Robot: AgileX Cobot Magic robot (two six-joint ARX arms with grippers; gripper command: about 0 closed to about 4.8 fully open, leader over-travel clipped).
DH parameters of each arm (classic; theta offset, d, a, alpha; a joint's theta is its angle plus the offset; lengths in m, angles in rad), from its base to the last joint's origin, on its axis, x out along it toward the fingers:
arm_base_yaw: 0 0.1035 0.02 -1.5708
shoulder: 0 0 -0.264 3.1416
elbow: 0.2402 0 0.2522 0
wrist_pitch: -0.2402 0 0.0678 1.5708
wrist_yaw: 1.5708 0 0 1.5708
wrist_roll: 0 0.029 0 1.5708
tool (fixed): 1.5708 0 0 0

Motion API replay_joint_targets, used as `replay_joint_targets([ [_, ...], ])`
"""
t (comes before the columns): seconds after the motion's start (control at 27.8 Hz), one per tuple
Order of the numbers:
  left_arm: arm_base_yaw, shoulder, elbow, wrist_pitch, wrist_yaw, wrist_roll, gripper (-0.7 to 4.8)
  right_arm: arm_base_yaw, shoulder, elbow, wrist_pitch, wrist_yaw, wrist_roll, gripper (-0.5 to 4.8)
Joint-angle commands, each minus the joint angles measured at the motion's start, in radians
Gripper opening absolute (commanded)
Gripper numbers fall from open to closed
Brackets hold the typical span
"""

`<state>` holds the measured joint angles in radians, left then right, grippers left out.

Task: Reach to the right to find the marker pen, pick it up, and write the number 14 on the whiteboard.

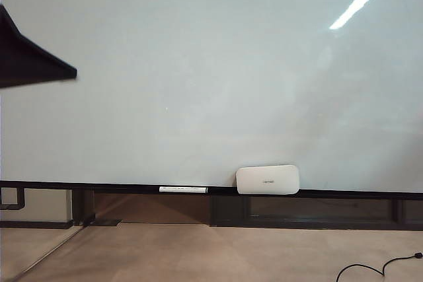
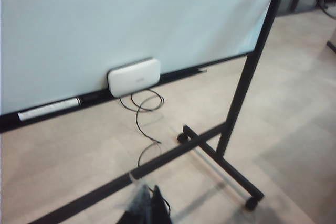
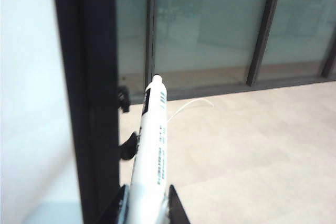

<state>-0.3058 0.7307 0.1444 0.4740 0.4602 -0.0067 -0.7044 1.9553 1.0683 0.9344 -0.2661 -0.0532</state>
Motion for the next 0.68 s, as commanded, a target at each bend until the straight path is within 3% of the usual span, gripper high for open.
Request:
replay_joint_targets([
  [0.04,0.000,-0.070,0.005,-0.058,-0.030,-0.037,-0.06,0.008,-0.088,-0.069,0.019,0.006,0.012,-0.02],
  [0.11,0.000,-0.119,0.005,-0.099,-0.055,-0.084,-0.06,0.017,-0.141,-0.124,0.013,0.008,0.036,-0.02],
  [0.36,0.000,-0.333,0.006,-0.198,-0.106,-0.105,-0.06,0.138,-0.339,-0.316,-0.001,0.061,0.064,-0.02],
  [0.68,0.000,-0.497,0.006,-0.372,-0.226,-0.015,-0.06,0.426,-0.519,-0.408,-0.042,0.066,0.077,-0.02],
])
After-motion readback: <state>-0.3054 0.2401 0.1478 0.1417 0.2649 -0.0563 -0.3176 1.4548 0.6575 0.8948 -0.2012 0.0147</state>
